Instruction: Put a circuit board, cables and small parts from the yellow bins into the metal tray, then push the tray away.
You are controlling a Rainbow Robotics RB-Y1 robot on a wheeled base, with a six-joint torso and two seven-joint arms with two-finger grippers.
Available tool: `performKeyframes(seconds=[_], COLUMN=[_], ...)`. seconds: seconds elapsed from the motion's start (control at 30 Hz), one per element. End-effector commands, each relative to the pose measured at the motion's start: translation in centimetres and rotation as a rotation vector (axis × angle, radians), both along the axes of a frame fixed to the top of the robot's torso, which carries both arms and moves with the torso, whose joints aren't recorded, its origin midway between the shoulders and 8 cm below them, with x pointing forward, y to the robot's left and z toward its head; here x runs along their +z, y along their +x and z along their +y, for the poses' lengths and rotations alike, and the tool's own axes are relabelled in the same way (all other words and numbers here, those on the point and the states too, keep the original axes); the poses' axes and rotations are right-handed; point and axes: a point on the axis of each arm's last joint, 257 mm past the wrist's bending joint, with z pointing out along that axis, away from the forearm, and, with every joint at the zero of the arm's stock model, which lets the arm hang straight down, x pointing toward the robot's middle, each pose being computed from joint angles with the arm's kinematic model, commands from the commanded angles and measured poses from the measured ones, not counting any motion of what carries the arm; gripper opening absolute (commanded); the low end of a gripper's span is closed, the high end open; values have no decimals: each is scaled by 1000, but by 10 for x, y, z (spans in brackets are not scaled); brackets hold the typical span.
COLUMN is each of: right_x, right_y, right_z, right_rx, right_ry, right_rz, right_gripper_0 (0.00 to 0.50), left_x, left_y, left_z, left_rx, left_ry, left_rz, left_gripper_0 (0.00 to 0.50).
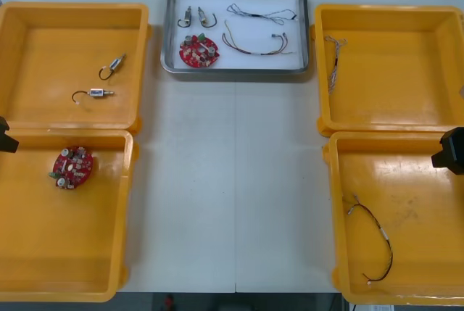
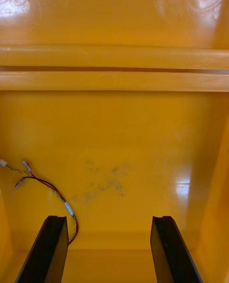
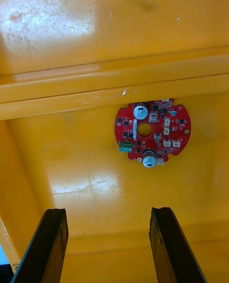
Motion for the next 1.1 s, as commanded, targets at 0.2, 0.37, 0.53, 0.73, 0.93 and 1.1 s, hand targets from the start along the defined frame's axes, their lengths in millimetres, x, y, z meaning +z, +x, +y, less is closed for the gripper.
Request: performKeyframes(seconds=[0.2, 0.37, 0.53, 0.73, 0.93, 1.1], right_x=[13, 13, 13, 13, 13, 13], right_y=[-2, -2, -2, -2, -2, -2], right_z=[-15, -15, -15, -15, -15, -15], right_rx=[-34, -34, -34, -34, -34, -34], right_ry=[-42, -42, -42, -42, -42, -42], right_rz=[-28, -28, -28, -28, -28, -28], right_gripper_0=[500, 500, 500, 500, 500, 500], left_x=[13, 13, 13, 13, 13, 13], left_y=[-5, -5, -5, -5, -5, -5], left_z=[12, 12, 12, 12, 12, 12], left_rx=[66, 66, 66, 66, 66, 66], left_ry=[4, 4, 4, 4, 4, 4], left_rz=[-25, -25, -25, -25, -25, -25], left_gripper_0=[500, 500, 500, 500, 500, 500])
